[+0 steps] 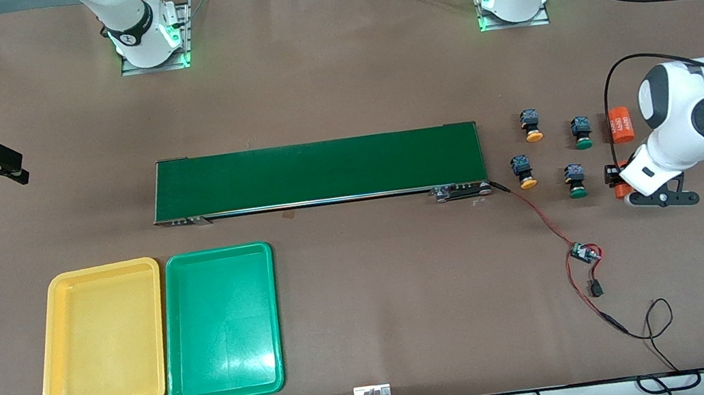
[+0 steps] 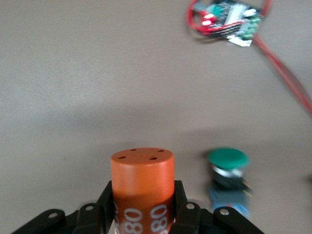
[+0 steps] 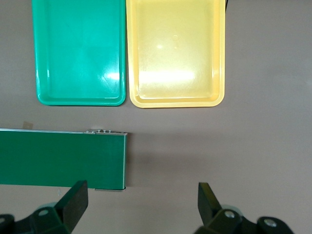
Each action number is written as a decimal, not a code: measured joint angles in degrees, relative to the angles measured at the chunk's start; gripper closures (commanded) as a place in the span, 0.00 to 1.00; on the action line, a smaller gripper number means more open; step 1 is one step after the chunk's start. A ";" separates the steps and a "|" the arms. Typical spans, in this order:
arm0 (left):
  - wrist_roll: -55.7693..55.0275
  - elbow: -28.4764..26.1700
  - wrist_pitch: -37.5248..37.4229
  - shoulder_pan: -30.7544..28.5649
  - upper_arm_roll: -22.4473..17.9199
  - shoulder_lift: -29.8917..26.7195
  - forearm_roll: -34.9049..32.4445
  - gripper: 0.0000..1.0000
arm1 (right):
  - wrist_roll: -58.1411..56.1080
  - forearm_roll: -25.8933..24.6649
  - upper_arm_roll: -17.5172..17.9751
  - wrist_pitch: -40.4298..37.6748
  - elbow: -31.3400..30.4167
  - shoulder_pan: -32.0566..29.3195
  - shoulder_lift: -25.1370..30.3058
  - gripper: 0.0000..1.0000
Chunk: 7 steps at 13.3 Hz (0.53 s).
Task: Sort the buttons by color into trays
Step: 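Carry the orange battery onto the conveyor belt and release it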
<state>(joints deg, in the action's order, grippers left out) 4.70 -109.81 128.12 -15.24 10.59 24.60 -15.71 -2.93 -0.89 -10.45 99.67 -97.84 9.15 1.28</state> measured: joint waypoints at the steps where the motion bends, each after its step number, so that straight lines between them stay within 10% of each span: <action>1: 0.00 2.98 -6.59 0.01 2.21 -0.51 0.08 0.74 | 0.00 0.00 -0.01 0.04 0.00 -0.01 0.00 0.00; 7: 1.42 8.89 -25.25 0.35 12.04 -0.16 7.02 0.77 | 0.00 0.00 -0.11 0.15 -0.11 -0.60 -0.05 0.00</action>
<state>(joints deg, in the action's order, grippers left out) 6.12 -100.92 102.87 -14.88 22.63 24.44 -8.69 -2.93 -0.89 -10.57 99.81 -97.95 8.54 1.23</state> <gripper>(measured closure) 0.507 0.000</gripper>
